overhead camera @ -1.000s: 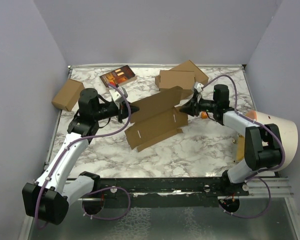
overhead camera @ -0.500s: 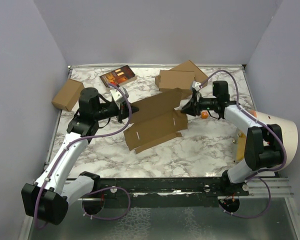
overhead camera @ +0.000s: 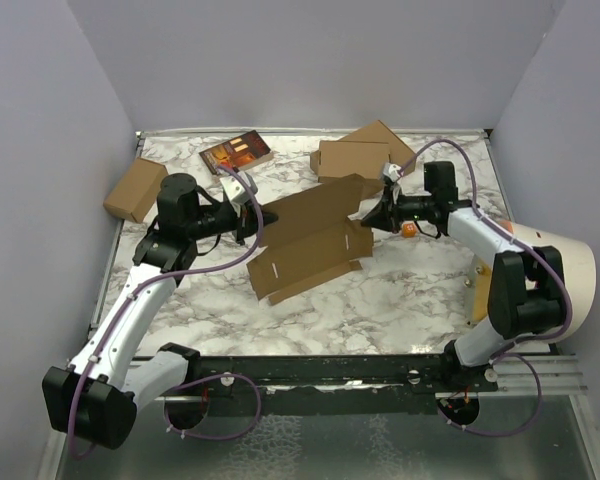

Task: Fold the paper box

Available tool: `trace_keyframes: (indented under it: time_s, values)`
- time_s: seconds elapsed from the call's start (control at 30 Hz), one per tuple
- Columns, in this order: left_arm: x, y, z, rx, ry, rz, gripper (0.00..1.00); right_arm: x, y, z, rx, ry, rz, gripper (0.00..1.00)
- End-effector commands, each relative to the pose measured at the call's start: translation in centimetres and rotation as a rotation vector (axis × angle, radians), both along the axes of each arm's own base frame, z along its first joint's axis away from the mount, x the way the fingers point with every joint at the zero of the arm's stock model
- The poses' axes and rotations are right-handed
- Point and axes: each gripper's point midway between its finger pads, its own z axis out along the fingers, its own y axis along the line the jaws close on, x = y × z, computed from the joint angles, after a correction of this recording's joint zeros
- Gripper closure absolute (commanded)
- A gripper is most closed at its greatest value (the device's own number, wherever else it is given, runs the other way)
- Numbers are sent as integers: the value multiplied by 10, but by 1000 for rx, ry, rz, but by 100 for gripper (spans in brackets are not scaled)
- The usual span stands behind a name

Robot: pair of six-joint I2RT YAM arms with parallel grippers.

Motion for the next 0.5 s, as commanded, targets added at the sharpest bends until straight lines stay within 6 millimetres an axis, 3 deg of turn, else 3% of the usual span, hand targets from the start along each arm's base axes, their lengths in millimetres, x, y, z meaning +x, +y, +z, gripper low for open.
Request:
trace_keyframes:
  time_s: [0.0, 0.07, 0.2, 0.47]
  values:
    - [4, -5, 30, -38, -87, -10, 100, 13, 2, 39, 61, -193, -65, 99]
    - [6, -7, 34, -43, -103, -20, 100, 23, 3, 68, 119, -345, -108, 99]
    - [8, -12, 27, -38, -97, -47, 100, 28, 8, 82, 186, -493, -170, 99]
    - [7, -16, -19, 5, 28, -48, 100, 25, 12, 48, 155, -592, -238, 99]
